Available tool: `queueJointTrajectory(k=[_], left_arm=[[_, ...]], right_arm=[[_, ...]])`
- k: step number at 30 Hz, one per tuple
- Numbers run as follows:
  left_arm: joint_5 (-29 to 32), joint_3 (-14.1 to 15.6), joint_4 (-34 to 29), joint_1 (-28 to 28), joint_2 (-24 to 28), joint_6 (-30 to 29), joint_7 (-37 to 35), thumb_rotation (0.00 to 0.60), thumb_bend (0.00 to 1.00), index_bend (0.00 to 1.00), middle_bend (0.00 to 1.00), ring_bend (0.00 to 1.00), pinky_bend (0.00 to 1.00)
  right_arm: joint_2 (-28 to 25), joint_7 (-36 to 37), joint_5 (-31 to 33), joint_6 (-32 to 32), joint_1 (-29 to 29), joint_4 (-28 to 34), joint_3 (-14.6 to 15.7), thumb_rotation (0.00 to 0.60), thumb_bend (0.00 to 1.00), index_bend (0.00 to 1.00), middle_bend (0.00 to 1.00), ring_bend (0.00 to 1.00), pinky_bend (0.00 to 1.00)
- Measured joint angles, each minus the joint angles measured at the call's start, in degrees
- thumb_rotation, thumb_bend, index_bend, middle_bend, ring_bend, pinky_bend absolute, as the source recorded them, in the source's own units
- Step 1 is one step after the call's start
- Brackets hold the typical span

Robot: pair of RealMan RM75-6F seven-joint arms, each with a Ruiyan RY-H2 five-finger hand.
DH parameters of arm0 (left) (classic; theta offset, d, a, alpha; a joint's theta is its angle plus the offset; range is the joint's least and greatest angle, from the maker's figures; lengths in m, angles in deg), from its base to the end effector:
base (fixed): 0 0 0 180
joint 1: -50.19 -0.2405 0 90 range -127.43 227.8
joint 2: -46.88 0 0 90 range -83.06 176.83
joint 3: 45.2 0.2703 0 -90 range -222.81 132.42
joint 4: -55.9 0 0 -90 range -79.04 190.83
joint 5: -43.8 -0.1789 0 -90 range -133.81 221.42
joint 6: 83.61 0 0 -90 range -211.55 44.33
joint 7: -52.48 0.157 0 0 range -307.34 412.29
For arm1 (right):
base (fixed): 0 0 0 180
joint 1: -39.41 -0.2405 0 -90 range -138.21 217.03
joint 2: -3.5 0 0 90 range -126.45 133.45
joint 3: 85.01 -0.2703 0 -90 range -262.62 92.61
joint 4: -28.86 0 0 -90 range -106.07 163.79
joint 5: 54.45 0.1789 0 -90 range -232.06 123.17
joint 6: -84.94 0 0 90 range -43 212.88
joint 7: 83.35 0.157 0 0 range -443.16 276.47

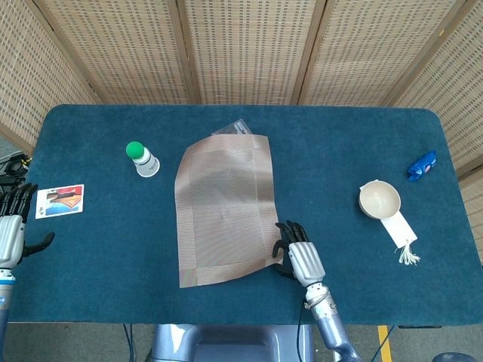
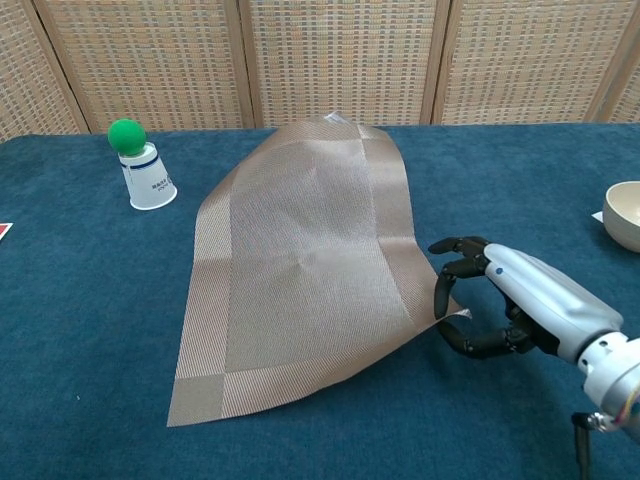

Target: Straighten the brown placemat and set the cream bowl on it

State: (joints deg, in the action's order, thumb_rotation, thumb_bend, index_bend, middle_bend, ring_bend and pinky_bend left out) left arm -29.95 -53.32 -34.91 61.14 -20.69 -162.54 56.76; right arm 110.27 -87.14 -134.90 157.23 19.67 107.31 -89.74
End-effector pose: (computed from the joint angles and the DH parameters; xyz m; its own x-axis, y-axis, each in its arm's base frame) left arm -0.3182 0.2409 0.1864 0.3899 -0.0098 0.9208 0.9167 0.0987 -0.3871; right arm -0.1953 -0.2452 -0.0531 0.0050 -0.2454 0.9694 -0.9836 -0.1759 -0.0395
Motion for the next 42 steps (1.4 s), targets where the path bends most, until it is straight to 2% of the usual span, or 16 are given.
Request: queueJointTrajectory(k=[10, 26, 32, 42], left_arm=[[-0.53, 0.29, -0.5, -0.08, -0.09, -0.4, 0.8, 0.6, 0.26, 0.0, 0.0, 0.0, 0.0], [-0.93, 0.56, -0.8, -0.09, -0.36, -0.63, 1.7, 0.6, 0.26, 0.0, 0.0, 0.0, 0.0], [-0.87, 0.59, -0.69, -0.07, -0.38, -0.51, 1.73, 0.6, 0.26, 0.0, 0.0, 0.0, 0.0], [-0.82, 0.56, -0.59, 0.02, -0.64, -0.54, 2.38, 0.6, 0.26, 0.0, 0.0, 0.0, 0.0]], right_arm=[[-6.34, 1.76, -1.49, 3.5, 3.4, 3.95, 2.11, 0.6, 0.63, 0.67, 0.21, 0.03, 0.01], [-14.57, 1.23, -2.69, 6.79, 6.8, 4.43, 3.59, 0.6, 0.63, 0.69, 0.21, 0.03, 0.01], [-16.42, 0.76, -1.09, 6.29, 6.87, 1.18, 2.07, 0.6, 0.63, 0.69, 0.22, 0.04, 0.02], [-20.17, 0.9, 1.77, 4.83, 5.03, -1.53, -3.22, 0.6, 0.62, 0.69, 0.22, 0.04, 0.02]])
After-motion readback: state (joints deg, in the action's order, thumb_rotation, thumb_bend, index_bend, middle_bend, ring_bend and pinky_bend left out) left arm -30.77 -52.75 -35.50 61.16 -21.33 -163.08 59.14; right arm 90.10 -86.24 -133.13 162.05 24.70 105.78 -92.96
